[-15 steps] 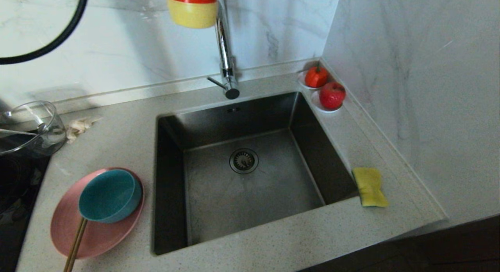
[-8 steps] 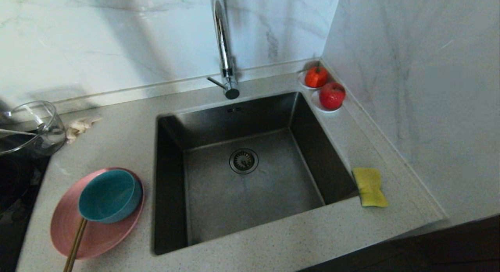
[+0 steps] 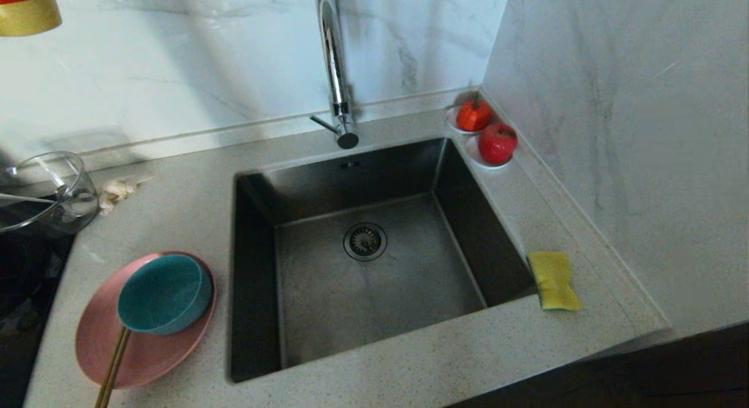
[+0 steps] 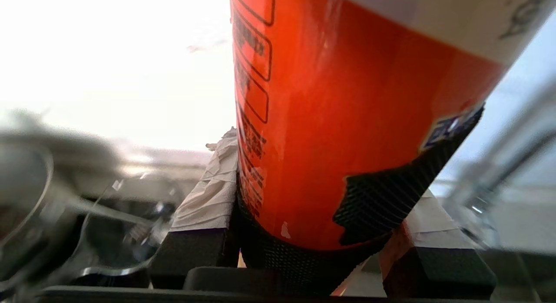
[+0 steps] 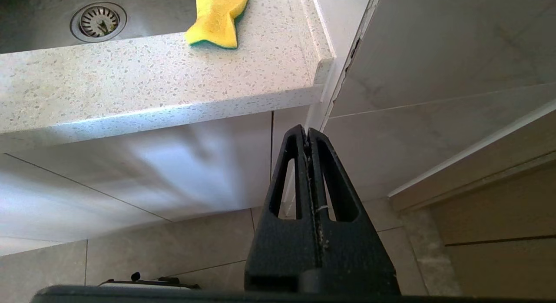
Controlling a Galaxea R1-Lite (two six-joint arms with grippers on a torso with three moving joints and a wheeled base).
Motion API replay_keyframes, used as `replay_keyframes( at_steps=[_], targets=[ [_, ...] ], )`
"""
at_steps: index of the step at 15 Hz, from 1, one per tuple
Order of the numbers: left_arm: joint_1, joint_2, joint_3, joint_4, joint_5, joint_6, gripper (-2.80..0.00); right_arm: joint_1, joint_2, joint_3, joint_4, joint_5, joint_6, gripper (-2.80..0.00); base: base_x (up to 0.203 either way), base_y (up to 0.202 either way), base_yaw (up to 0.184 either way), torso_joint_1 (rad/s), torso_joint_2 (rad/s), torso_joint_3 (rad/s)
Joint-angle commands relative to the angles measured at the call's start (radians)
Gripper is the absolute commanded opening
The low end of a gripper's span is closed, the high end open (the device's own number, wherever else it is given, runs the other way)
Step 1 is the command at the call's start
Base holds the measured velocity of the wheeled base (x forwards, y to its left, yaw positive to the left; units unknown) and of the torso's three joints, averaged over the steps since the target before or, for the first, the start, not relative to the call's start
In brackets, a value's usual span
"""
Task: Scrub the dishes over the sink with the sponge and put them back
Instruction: Place the dish soap on the table
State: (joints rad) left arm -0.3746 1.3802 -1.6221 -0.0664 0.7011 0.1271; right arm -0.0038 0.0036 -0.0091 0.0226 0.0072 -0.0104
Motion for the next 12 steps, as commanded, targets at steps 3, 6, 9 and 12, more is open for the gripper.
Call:
replay_keyframes(
  at_steps=[3, 6, 9, 12],
  targets=[
    [0.146, -0.004, 0.095, -0.003, -0.030, -0.120, -2.80, 0.000, -0.001, 0.000, 0.000, 0.000, -0.002, -2.80, 0.000, 0.000, 0.000, 0.000, 0.00, 0.000],
    [0.228, 0.016, 0.184, -0.012, -0.063, -0.236, -2.80, 0.001, -0.001, 0.000, 0.000, 0.000, 0.000, -2.80, 0.000, 0.000, 0.000, 0.000, 0.00, 0.000],
    [0.308, 0.054, 0.214, -0.029, -0.102, -0.307, -2.80, 0.000, -0.001, 0.000, 0.000, 0.000, 0.000, -2.80, 0.000, 0.000, 0.000, 0.000, 0.00, 0.000],
    [0.321, 0.109, 0.255, -0.091, -0.102, -0.324, -2.80, -0.001, -0.001, 0.000, 0.000, 0.000, -0.002, -2.80, 0.000, 0.000, 0.000, 0.000, 0.00, 0.000]
  ],
)
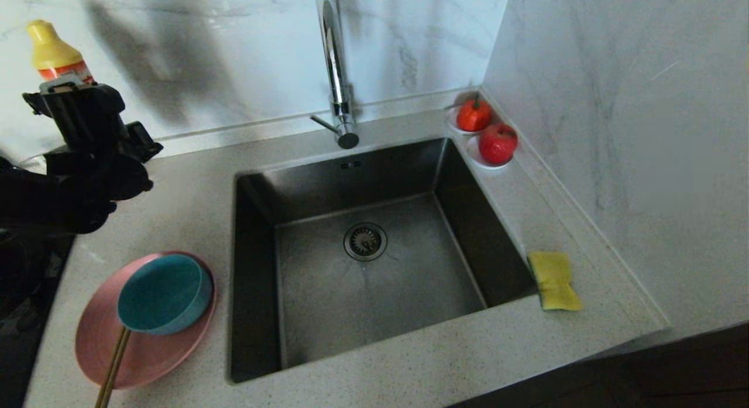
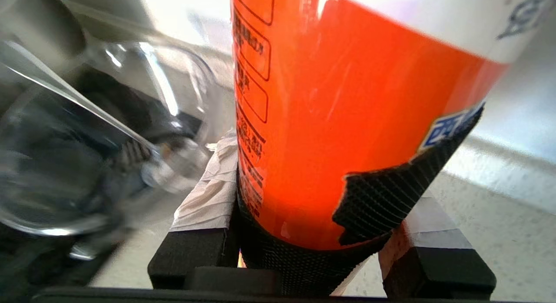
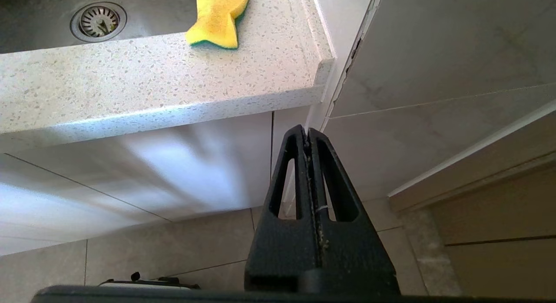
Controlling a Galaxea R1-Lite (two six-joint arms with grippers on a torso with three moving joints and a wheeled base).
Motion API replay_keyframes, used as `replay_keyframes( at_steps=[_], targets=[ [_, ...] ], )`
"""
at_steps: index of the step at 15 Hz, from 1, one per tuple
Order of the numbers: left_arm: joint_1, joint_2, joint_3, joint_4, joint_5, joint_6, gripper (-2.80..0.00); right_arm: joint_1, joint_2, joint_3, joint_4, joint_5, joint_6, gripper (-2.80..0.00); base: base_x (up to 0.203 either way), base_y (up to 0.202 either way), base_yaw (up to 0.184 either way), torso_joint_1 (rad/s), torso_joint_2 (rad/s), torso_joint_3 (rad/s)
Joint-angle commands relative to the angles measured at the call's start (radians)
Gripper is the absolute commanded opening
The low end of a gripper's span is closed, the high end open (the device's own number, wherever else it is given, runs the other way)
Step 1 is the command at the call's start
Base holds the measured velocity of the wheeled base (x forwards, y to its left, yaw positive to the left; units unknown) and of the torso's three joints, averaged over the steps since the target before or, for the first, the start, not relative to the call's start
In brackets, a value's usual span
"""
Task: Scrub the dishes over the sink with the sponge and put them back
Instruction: Place the dish soap on the table
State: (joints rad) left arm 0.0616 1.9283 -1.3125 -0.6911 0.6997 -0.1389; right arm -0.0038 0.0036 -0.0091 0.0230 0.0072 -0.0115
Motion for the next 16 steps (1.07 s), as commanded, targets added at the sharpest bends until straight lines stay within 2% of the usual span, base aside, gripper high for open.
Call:
replay_keyframes(
  at_steps=[1, 16],
  targets=[
    [-0.006, 0.077, -0.022, -0.021, 0.022, 0.000, -2.80, -0.001, -0.001, 0.000, -0.001, 0.000, -0.001, -2.80, 0.000, 0.000, 0.000, 0.000, 0.00, 0.000],
    [-0.009, 0.313, -0.221, -0.217, 0.059, 0.063, -2.80, 0.000, -0.001, 0.000, 0.000, 0.000, 0.000, -2.80, 0.000, 0.000, 0.000, 0.000, 0.00, 0.000]
  ],
)
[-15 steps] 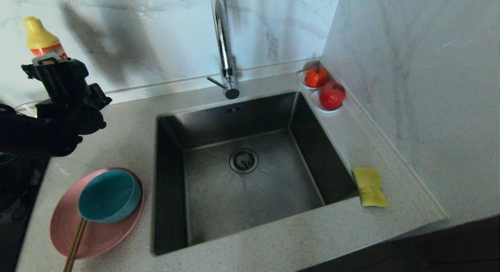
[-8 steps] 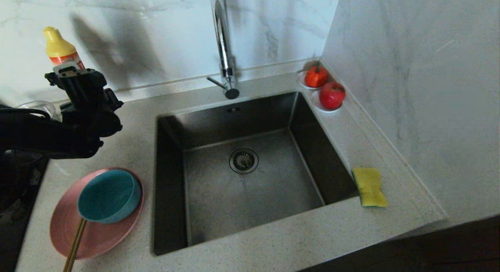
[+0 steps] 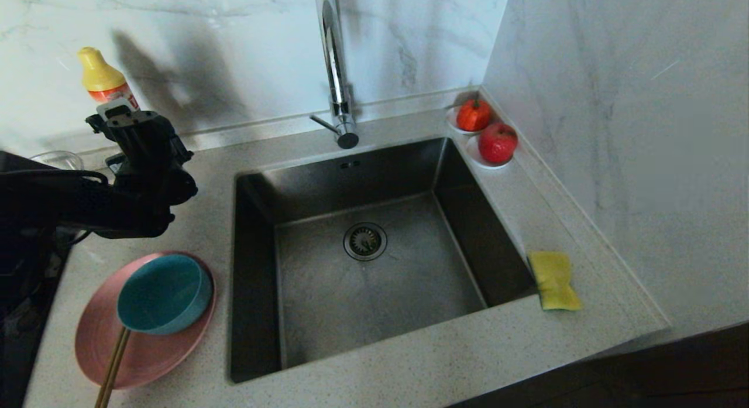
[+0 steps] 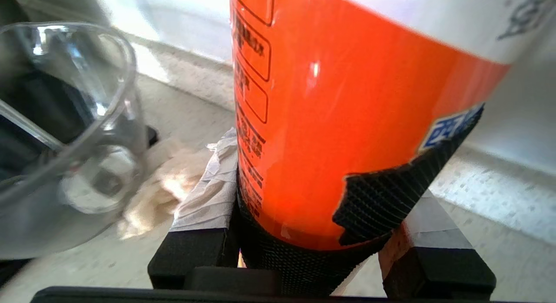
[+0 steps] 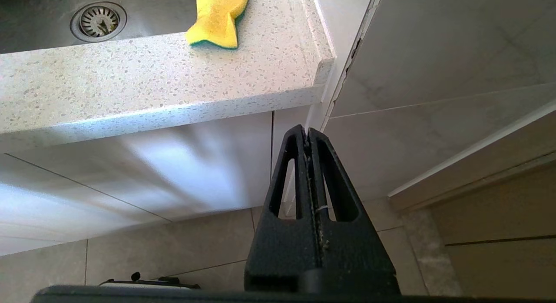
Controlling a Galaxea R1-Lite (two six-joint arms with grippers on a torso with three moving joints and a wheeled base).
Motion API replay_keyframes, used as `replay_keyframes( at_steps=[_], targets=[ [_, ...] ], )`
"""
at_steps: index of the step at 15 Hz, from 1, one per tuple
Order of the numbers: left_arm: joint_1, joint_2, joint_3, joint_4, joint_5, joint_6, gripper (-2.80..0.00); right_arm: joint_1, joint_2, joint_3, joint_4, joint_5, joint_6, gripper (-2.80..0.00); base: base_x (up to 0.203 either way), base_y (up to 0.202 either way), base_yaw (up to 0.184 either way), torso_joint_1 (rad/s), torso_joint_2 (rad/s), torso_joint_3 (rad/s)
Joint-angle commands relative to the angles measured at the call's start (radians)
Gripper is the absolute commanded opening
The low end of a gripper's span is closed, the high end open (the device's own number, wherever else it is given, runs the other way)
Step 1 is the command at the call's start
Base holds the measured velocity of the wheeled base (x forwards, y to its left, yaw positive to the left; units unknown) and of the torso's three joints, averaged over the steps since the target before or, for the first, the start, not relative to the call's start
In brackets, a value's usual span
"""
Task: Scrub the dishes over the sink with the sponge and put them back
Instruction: Place the dish soap on the table
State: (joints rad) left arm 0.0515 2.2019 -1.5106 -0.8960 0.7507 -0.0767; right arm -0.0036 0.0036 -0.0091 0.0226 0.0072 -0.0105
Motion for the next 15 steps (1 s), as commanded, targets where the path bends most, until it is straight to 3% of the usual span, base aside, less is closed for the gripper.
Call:
replay_keyframes(
  at_steps=[1, 12, 15],
  targets=[
    [0.001, 0.054, -0.038, -0.020, 0.016, 0.001, -2.80, -0.001, -0.001, 0.000, 0.000, 0.000, 0.000, -2.80, 0.000, 0.000, 0.000, 0.000, 0.00, 0.000],
    [0.007, 0.185, -0.238, -0.014, 0.018, 0.006, -2.80, 0.001, -0.001, 0.000, 0.000, 0.000, -0.002, -2.80, 0.000, 0.000, 0.000, 0.000, 0.00, 0.000],
    [0.007, 0.188, -0.230, -0.020, 0.022, 0.002, -2.80, 0.001, -0.001, 0.000, 0.000, 0.000, -0.002, -2.80, 0.000, 0.000, 0.000, 0.000, 0.00, 0.000]
  ],
)
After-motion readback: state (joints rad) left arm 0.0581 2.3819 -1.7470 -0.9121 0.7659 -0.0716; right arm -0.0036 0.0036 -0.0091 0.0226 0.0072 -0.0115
